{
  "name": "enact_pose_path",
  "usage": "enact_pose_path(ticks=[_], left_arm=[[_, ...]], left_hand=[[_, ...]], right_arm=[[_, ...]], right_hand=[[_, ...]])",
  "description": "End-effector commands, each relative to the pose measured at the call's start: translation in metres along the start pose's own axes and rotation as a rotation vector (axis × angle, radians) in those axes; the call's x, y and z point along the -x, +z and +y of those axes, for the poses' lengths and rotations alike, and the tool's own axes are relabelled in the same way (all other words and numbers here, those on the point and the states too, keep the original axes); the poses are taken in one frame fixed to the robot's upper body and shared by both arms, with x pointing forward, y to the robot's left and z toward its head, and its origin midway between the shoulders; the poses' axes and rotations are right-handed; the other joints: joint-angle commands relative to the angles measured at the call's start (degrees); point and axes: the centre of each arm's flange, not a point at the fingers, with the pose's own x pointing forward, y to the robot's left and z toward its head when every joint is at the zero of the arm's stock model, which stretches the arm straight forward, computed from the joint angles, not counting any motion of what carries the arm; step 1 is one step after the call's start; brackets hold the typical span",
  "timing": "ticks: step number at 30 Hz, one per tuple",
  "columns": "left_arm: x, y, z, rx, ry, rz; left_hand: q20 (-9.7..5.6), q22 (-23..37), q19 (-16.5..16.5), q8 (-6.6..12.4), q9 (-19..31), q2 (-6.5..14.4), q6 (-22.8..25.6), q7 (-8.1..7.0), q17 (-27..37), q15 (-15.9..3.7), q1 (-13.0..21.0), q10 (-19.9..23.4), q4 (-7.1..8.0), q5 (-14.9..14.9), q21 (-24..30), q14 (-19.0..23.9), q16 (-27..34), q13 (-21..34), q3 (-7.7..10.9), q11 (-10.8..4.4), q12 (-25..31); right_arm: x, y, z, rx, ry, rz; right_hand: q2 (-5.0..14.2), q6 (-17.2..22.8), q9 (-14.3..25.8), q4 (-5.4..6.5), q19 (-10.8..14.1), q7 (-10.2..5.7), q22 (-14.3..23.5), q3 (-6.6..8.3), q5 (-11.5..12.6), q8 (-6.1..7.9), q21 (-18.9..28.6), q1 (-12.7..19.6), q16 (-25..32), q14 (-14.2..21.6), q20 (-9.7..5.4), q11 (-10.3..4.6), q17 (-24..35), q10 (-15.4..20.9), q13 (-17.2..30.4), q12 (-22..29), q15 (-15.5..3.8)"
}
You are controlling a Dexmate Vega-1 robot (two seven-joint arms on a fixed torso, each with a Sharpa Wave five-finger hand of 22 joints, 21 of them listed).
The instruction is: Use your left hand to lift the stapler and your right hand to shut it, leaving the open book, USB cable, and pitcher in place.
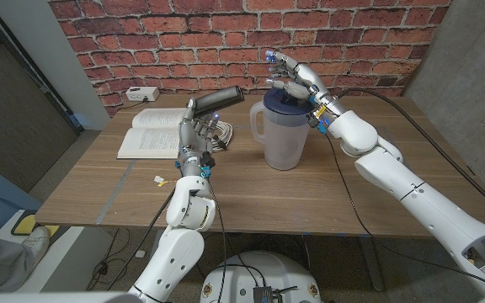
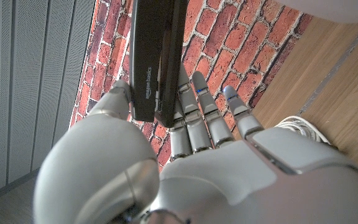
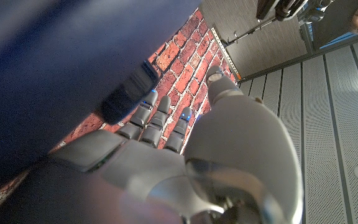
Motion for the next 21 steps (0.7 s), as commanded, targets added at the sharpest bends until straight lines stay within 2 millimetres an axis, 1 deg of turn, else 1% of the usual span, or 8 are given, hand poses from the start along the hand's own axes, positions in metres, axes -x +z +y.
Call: enact_pose_path(ticks=[1, 11, 21], left_arm=[[-0.0068, -0.0053, -0.0005, 0.025, -0.012, 0.018], [-0.0072, -0.0055, 0.0027, 0.032, -0.012, 0.017], [-0.0056, -0.0038, 0.0042, 0.028, -0.007, 0.011]], left_hand=[[-0.02, 0.2, -0.2, -0.07, 0.2, 10.8, 4.0, -3.91, 0.4, -9.63, 11.4, 9.2, 0.36, 0.2, 0.3, 0.4, 0.0, 0.2, -0.10, -9.37, 0.3], [-0.03, 0.2, -0.2, -0.18, 0.2, 10.7, 4.3, -3.82, 0.5, -9.67, 11.5, 9.4, 0.32, 0.1, 0.4, 0.4, -0.1, 0.1, -0.21, -9.40, 0.4], [0.01, 0.2, -0.3, -0.33, 0.1, 10.7, 4.4, -3.97, 0.6, -9.67, 11.6, 9.6, 0.27, 0.1, 0.5, 0.4, -0.2, 0.0, -0.30, -9.39, 0.5]], right_arm=[[-0.0011, -0.0024, -0.0049, 0.003, -0.006, 0.009], [-0.0061, -0.0021, -0.0034, 0.005, 0.004, 0.012], [-0.0082, -0.0038, -0.0024, -0.003, 0.002, 0.007]], right_hand=[[0.36, 0.1, 0.0, 0.21, 0.1, -0.01, 0.0, 0.00, -0.1, 0.34, -0.3, 0.4, 0.3, 0.0, -0.49, 0.10, 0.0, 0.4, 0.1, -0.2, -10.89], [0.39, 0.2, -0.2, 0.27, 0.2, -0.11, 0.0, -0.09, -0.1, 0.40, -0.5, 0.4, 0.4, 0.0, -0.53, -0.08, -0.1, 0.4, 0.1, -0.3, -10.88], [0.46, 0.4, -0.4, 0.41, 0.3, -0.12, 0.0, -0.20, -0.2, 0.46, -0.7, 0.3, 0.5, 0.0, -0.53, 0.06, -0.2, 0.6, 0.1, -0.3, -10.83]])
